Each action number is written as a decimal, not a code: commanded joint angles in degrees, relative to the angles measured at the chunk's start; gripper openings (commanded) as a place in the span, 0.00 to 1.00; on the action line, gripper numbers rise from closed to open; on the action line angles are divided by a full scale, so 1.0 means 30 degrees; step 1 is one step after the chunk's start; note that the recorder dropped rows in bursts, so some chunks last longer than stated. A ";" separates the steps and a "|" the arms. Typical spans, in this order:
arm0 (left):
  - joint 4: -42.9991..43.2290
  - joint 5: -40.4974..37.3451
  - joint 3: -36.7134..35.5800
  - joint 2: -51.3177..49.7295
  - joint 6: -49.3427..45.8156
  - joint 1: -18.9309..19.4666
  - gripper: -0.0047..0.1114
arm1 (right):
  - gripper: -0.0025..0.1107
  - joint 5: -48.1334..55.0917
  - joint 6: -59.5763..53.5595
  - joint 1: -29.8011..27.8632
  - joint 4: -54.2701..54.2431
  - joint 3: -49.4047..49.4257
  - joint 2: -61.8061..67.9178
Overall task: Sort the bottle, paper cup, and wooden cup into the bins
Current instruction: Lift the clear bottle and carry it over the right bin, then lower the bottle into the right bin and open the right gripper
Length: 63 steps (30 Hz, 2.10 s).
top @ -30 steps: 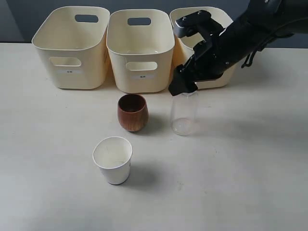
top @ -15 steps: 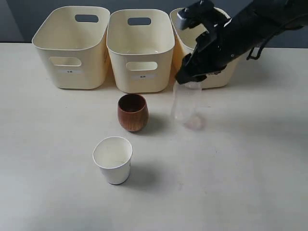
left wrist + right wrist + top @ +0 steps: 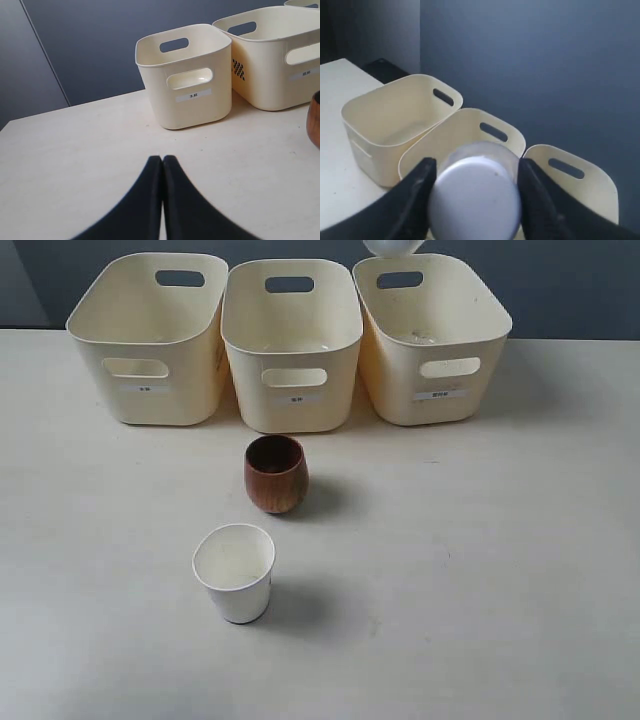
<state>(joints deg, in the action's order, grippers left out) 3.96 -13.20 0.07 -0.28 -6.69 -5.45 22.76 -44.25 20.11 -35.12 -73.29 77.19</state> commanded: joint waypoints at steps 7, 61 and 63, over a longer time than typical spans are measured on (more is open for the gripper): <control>0.0001 0.0106 -0.0025 0.0095 0.0036 -0.0140 0.04 | 0.02 -0.4198 0.0169 -0.0017 0.0027 -0.0158 0.2273; 0.0001 0.0098 -0.0025 0.0095 0.0036 -0.0140 0.04 | 0.02 -0.3046 0.3873 -0.0017 0.3655 -0.0250 0.8112; 0.0001 0.0098 -0.0025 0.0095 0.0036 -0.0140 0.04 | 0.02 -0.3046 0.5089 -0.0017 0.5018 -0.0250 0.8239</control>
<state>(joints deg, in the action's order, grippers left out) 3.96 -13.20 0.07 -0.28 -6.69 -5.45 13.06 -32.55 20.11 -24.05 -73.79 101.50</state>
